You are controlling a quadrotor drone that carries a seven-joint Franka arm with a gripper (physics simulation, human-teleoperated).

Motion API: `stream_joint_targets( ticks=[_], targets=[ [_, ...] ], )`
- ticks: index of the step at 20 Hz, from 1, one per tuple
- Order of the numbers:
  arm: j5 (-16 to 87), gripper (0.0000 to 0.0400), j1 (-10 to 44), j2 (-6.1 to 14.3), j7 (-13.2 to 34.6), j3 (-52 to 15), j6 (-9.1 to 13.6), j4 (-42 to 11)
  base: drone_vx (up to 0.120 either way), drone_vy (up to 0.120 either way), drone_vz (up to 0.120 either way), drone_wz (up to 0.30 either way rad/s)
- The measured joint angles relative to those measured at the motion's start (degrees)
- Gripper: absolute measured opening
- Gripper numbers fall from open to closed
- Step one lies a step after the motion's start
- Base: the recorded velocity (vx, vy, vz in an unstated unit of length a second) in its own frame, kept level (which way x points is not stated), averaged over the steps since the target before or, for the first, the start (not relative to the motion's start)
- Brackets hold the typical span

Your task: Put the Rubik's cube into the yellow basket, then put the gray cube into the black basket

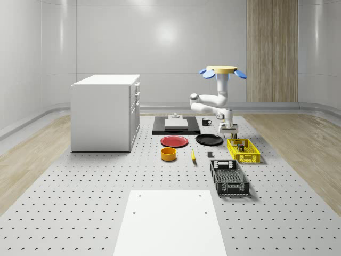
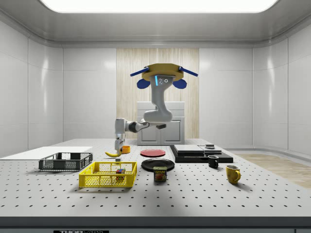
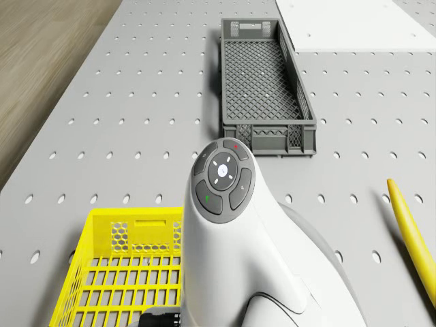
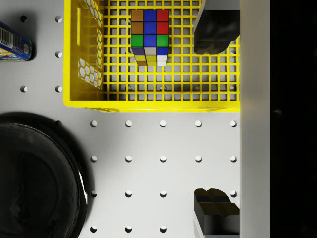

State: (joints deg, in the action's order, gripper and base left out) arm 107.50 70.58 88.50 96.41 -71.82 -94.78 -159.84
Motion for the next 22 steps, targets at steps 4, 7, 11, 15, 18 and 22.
stream_joint_targets(
  ticks=[4,7,11,15,18,22],
  targets=[
    [0.0,0.04,0.0,0.0,0.0,0.0,0.0,0.0,0.12,-0.12,0.0,0.0],
    [0.0,0.04,0.0,-0.1,0.0,0.0,0.1,0.0,0.107,-0.12,0.0,0.0],
    [0.0,0.04,0.0,-0.1,0.0,0.0,0.1,0.0,0.0,-0.12,0.0,0.0],
    [0.0,0.04,0.0,-0.1,0.0,0.0,0.1,0.0,0.0,-0.12,0.0,0.0],
    [0.1,0.04,0.0,-0.1,0.0,0.0,0.1,0.0,0.0,-0.12,-0.107,0.0],
    [0.1,0.04,-0.1,-0.2,0.0,0.0,0.1,0.0,0.0,-0.12,-0.1,0.0]
  ],
)
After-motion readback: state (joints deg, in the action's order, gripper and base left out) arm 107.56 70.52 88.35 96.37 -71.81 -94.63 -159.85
